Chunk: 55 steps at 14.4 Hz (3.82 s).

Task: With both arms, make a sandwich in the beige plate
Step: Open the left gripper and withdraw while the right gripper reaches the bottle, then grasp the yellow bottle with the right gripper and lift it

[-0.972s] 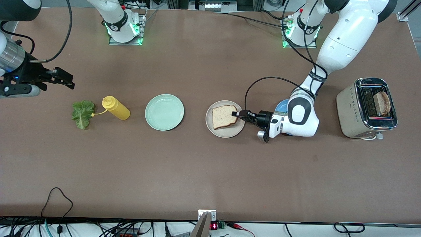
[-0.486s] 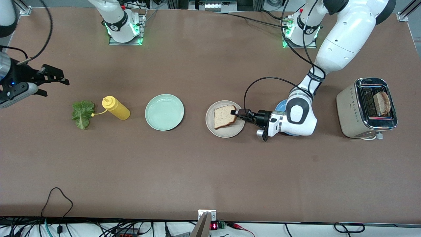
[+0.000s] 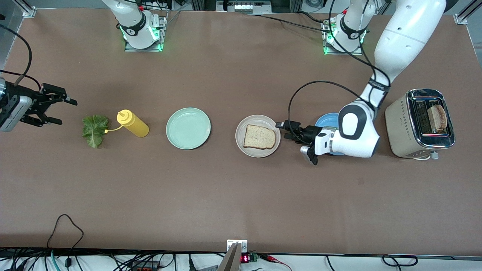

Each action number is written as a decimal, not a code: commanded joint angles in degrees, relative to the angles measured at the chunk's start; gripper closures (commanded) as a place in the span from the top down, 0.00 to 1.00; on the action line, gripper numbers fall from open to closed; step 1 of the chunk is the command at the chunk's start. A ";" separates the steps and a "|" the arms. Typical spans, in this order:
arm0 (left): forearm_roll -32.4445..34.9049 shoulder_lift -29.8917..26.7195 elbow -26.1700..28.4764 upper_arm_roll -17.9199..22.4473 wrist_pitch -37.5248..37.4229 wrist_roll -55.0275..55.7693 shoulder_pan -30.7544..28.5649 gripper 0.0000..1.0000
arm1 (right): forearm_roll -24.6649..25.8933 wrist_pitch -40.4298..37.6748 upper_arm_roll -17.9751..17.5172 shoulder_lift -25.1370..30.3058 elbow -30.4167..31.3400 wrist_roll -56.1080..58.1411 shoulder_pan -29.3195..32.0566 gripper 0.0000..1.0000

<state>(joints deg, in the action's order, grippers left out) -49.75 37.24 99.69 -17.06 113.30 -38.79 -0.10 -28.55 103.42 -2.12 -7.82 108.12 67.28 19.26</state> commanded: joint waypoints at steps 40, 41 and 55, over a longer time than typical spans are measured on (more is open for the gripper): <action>49.31 -41.28 -1.17 19.00 -22.59 33.60 4.23 1.00 | -49.50 -5.77 -1.22 -29.46 12.12 82.16 0.88 0.27; 49.31 -41.28 -1.17 18.91 -22.68 33.60 4.05 1.00 | -49.32 -5.42 -1.14 -28.23 11.94 79.96 -0.18 0.27; 49.49 -40.75 -2.92 18.64 -23.12 33.87 3.96 1.00 | -28.87 22.17 -0.96 -15.74 0.61 38.05 -21.70 0.27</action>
<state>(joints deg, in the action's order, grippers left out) 0.55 -3.37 97.55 0.85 90.90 -4.84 3.27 -61.16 123.66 -3.61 -24.09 110.82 111.34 0.22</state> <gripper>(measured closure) 0.000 0.564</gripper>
